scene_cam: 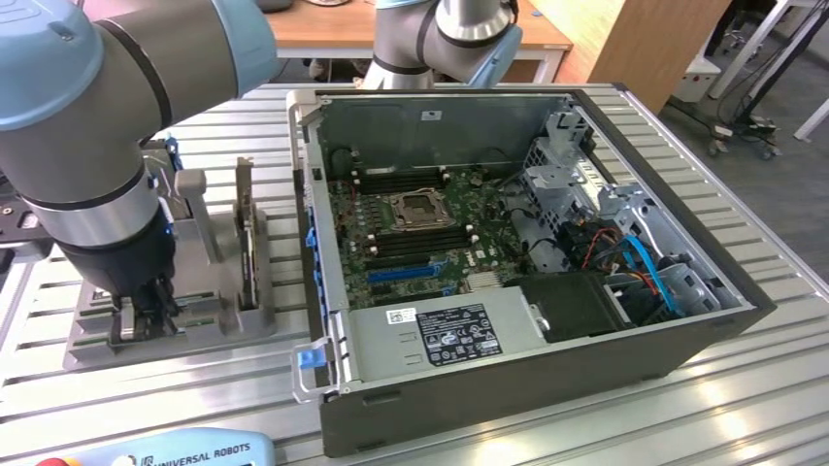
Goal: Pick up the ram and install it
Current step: 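Pick up the ram and move it above insertion slot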
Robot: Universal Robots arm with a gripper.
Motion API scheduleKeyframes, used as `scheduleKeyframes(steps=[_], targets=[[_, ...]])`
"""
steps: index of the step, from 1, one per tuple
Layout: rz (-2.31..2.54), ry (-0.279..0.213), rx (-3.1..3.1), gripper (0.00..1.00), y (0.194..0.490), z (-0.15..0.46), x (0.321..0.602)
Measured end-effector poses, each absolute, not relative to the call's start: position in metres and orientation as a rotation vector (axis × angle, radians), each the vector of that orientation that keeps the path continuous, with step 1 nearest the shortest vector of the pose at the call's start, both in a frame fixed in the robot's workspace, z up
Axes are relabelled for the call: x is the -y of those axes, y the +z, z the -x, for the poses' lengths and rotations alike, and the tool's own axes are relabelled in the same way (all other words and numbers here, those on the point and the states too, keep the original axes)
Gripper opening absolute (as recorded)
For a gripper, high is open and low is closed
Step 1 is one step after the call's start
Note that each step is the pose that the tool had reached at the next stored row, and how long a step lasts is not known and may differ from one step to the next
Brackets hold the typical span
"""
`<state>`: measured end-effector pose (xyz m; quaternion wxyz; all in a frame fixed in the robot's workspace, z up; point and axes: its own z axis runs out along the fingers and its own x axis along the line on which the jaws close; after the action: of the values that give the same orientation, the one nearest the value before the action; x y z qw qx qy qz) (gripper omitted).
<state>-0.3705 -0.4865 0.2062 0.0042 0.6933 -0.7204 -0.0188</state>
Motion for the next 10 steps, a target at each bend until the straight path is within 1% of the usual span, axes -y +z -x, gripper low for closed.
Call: scheduleKeyframes(steps=[10], targets=[[-2.172,-0.059,2.257,0.3,0.2027,0.3706,0.4866]])
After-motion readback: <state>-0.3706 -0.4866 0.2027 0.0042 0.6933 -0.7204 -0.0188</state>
